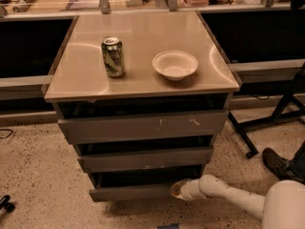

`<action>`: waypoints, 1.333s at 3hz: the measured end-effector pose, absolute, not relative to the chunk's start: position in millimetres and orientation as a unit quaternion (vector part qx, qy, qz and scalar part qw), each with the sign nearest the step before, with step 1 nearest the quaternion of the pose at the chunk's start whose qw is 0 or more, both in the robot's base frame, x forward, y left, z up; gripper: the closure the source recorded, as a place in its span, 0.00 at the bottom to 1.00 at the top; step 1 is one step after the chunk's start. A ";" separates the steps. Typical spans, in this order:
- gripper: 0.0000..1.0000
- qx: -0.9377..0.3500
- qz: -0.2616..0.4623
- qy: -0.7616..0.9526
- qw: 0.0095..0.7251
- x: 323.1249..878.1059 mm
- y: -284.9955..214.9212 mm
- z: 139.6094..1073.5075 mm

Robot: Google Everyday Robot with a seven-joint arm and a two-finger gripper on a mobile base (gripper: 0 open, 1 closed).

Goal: Close bottom drawer

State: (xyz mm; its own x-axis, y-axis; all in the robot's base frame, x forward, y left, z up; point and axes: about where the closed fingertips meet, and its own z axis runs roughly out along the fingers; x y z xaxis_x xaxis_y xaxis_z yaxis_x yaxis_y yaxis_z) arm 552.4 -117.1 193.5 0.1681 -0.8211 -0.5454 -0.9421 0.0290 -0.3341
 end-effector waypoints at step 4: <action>1.00 -0.686 0.052 0.651 0.320 582.2 -115.7 187.2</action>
Offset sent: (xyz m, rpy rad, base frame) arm 0.0554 0.0085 -0.0063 -0.0438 0.0335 -0.0866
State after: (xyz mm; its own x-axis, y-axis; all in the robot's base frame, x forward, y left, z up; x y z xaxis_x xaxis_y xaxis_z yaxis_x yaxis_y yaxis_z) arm 582.2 -115.7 187.2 0.1458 -0.8605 -0.4882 -0.9274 0.0529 -0.3702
